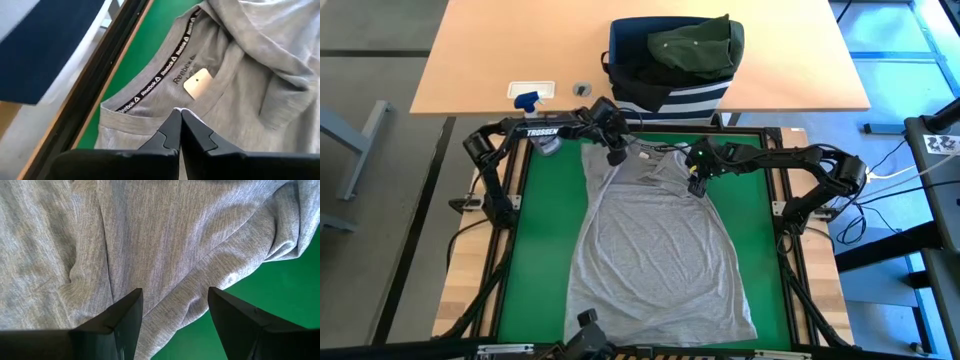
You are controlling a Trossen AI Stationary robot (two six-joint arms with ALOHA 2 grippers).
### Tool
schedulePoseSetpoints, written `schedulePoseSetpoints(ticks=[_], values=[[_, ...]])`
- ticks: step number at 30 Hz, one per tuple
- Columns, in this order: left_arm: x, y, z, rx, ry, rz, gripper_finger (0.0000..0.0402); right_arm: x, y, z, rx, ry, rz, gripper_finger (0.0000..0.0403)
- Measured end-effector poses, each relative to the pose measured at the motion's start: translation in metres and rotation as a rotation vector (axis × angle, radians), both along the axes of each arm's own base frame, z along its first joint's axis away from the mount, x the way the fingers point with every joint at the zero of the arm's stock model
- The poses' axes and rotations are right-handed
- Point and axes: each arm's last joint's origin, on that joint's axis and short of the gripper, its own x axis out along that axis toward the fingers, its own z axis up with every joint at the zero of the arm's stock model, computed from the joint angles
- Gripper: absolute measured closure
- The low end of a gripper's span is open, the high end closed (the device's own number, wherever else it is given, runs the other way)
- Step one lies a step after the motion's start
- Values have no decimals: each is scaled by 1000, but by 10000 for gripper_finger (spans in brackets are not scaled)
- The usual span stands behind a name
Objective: Fold Laundry from Bin
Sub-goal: Fold the gray shirt
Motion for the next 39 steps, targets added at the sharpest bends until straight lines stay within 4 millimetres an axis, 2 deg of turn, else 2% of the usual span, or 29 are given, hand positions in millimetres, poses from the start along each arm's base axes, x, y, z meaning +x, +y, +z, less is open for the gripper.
schedulePoseSetpoints(ticks=[5, 11, 17, 19, 27, 31, 35, 39], values=[[1, 1, 1, 19, -3, 38, 392, 0, 0, 0, 0, 0, 0, 178], [-1, 1, 2, -25, -15, 94, 313, 0, 0, 0, 0, 0, 0, 178], [-12, -9, 33, -128, 71, 99, 242, 0, 0, 0, 1, 2, 1, 178], [-19, -15, 35, -169, 141, 114, 231, 0, 0, 0, 0, 3, 2, 178], [-42, -44, -16, -288, 352, 103, 235, 0, 0, 0, -6, 4, 13, 178], [-39, -53, -30, -257, 318, 77, 242, 0, 0, 0, -7, 2, 13, 178], [-31, -58, -34, -239, 242, 51, 246, 0, 0, 0, -7, 2, 13, 178], [-17, -64, -26, -282, 148, -5, 250, 0, 0, 0, -7, 2, 13, 178]])
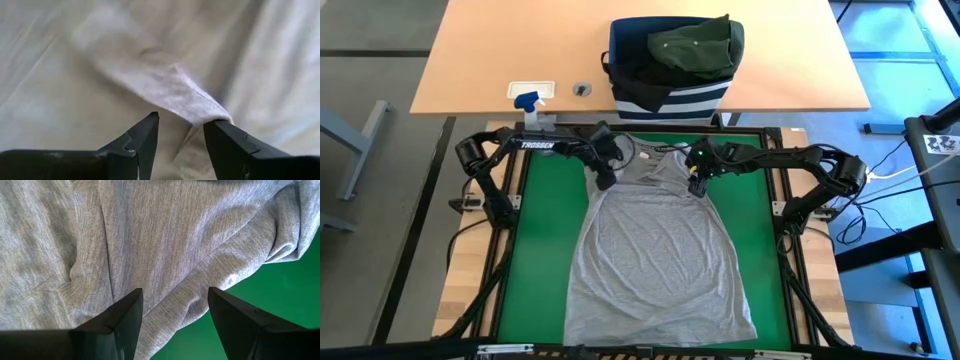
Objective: Fold Laundry from Bin
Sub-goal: Fold the gray shirt
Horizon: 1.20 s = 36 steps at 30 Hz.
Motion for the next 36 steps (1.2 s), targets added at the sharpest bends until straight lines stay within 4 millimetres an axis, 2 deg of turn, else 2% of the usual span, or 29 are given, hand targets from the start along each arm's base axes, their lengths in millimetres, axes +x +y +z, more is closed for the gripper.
schedulePoseSetpoints(ticks=[4, 9, 11, 13, 18, 21, 24, 30, 36], values=[[18, -9, 2, 4, -113, -52, 254, 0, 0, 0, 0, 0, 0, 178], [31, -25, -11, -16, -103, -98, 255, 0, 0, 0, 0, 0, 0, 178], [34, -30, -10, -21, -101, -101, 255, 0, 0, 0, -1, -1, 0, 178], [36, -32, 0, -24, -112, -89, 255, 0, 0, 0, 0, -3, 1, 178], [41, -30, 39, 43, -211, -57, 255, 3, 1, 2, 59, -65, 49, 178], [43, -27, 46, 105, -237, -18, 255, 6, 1, 4, 73, -111, 68, 178], [50, -23, 39, 140, -259, -2, 255, 8, 0, 5, 65, -132, 70, 178], [68, -21, 5, 105, -271, 0, 255, 8, 1, 5, 83, -133, 43, 178], [74, -24, -19, 122, -199, 14, 255, 7, 1, 4, 98, -134, 22, 178]])
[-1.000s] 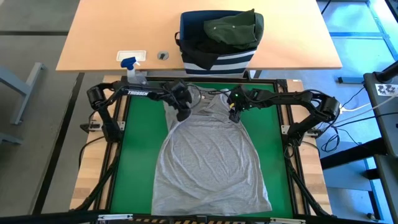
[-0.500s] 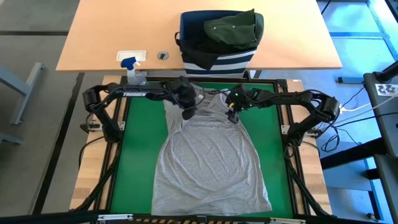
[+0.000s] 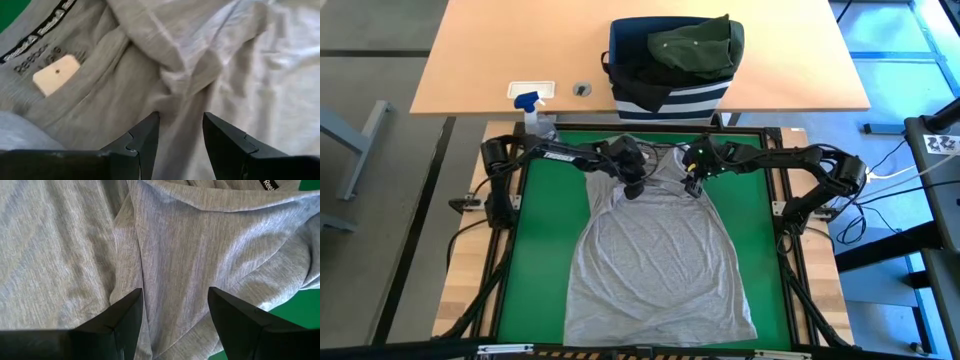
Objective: Fold Laundry from Bin
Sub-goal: Fold the gray shirt
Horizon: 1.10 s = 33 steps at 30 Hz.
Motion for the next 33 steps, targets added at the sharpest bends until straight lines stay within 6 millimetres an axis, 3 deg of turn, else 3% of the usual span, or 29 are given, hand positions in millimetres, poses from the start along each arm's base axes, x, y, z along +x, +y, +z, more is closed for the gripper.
schedulePoseSetpoints(ticks=[3, 6, 12, 15, 19, 25, 28, 33], values=[[3, 1, -7, 0, -10, -6, 259, 0, 0, 0, 0, 0, 0, 178], [6, 0, -9, -33, -39, -41, 288, 0, 0, 0, 1, 1, 0, 178], [0, 12, 22, -171, -173, -54, 391, -2, 5, -2, 106, -10, 68, 178], [-10, 25, 32, -224, -197, 30, 392, 0, 12, -2, 180, -29, 134, 178], [-18, 38, 32, -223, -194, 86, 398, 4, 18, -5, 98, 12, 146, 178], [-17, 37, 30, -211, -181, 99, 387, 14, 30, -17, 6, 79, 197, 184], [-13, 29, 30, -195, -177, 58, 376, 17, 35, -20, -31, 100, 197, 216], [-5, 13, 29, -106, -142, -25, 348, 18, 37, -19, -35, 98, 194, 321]])
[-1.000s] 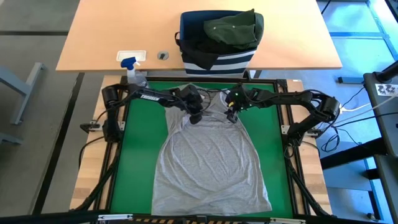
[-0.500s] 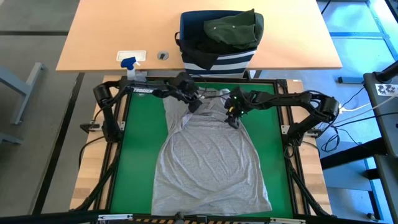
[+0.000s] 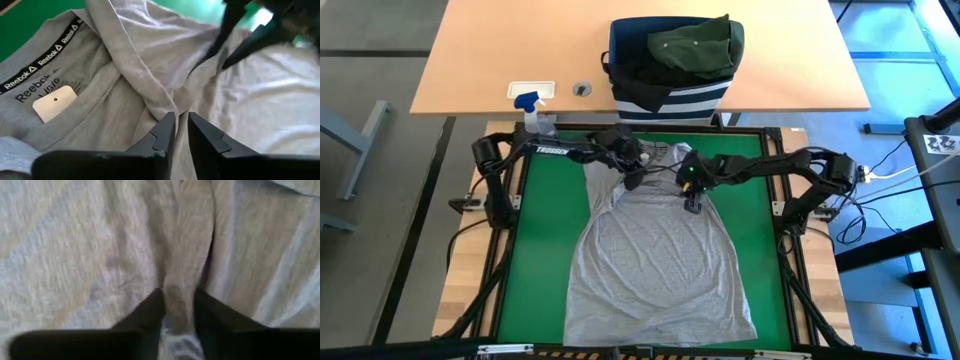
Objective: Fold Laundry from Bin
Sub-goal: Fold the gray shirt
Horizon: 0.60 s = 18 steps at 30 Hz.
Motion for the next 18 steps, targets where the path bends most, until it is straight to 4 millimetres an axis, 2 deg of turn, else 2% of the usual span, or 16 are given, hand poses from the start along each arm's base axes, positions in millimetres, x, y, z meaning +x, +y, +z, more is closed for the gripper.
schedulePoseSetpoints(ticks=[2, 4, 9, 18], values=[[2, -6, -1, 50, 24, 2, 335, 0, 0, 1, 4, -6, -12, 369], [4, -9, -1, 93, 43, 18, 324, -1, -1, 2, 8, -6, -23, 392], [4, -12, 3, 98, 47, 23, 307, -1, 0, 2, 33, -5, -61, 368], [-15, -20, 36, 124, 87, 56, 310, 0, 0, 3, 63, -16, -115, 363]])
